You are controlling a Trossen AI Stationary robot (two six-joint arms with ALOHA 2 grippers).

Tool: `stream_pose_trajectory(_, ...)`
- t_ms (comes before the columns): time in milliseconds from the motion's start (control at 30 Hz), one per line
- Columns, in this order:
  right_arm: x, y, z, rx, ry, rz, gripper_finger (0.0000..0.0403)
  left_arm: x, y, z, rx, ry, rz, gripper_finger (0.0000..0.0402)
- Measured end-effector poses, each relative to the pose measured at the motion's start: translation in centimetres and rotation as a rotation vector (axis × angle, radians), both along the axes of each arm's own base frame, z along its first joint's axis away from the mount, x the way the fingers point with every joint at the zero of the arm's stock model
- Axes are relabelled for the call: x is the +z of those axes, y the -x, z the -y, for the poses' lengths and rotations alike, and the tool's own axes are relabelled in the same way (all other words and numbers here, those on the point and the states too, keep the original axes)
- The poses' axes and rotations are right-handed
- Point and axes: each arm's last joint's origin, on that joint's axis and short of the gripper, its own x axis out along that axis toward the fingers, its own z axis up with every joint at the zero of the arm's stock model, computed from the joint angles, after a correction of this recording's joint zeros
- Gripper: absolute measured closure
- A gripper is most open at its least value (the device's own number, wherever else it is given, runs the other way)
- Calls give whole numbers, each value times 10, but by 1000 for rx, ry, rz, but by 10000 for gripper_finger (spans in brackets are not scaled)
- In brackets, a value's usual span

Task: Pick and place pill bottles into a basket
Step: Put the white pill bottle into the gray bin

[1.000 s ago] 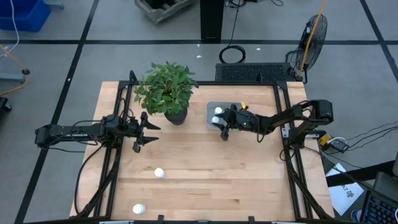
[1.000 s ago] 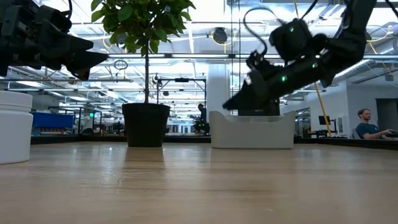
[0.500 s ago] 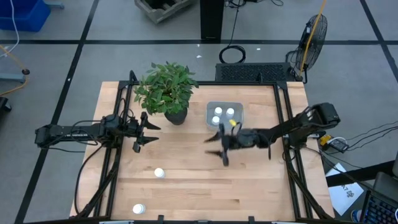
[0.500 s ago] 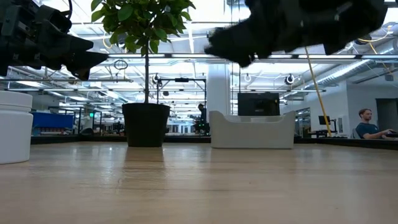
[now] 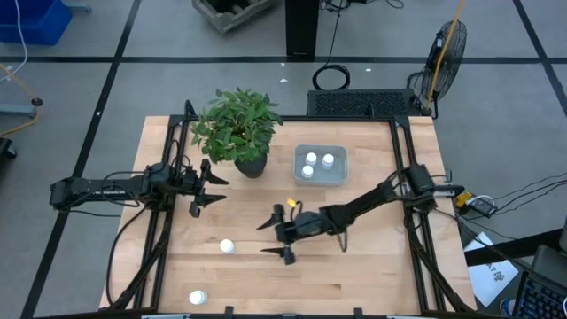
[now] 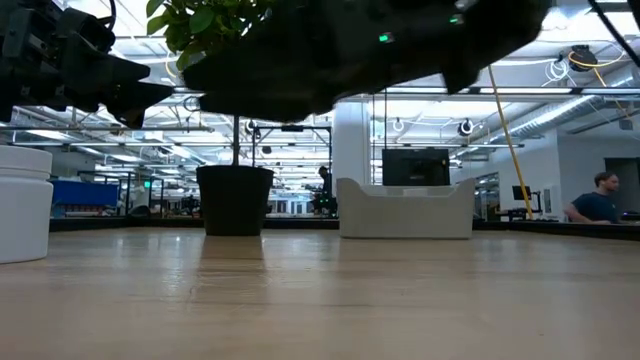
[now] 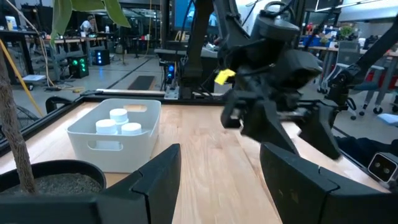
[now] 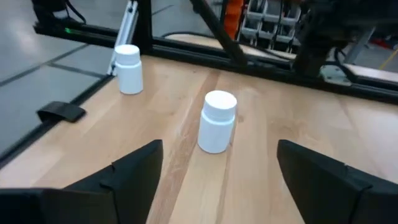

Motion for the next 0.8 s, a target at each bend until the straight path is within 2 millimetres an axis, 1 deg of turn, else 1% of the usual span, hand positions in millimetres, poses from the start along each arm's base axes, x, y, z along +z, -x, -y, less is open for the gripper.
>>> stream_pose_trajectory(133,-5,-27,-1,26,-14,-2,85,0,0,0,0,0,0,178)
stream_pose_trajectory(267,-8,-52,4,20,-21,2,85,0,0,0,0,0,1,178)
stream_pose_trajectory(400,-12,-70,9,54,-54,-5,85,0,0,0,1,0,1,178)
stream_pose_trajectory(567,-15,-77,12,79,-78,-35,85,0,0,0,0,0,1,178)
stream_pose_trajectory(700,-12,-78,13,82,-82,-20,84,0,0,0,1,0,0,178)
stream_pose_trajectory(800,-15,-77,13,82,-70,-56,85,0,0,0,1,0,1,178)
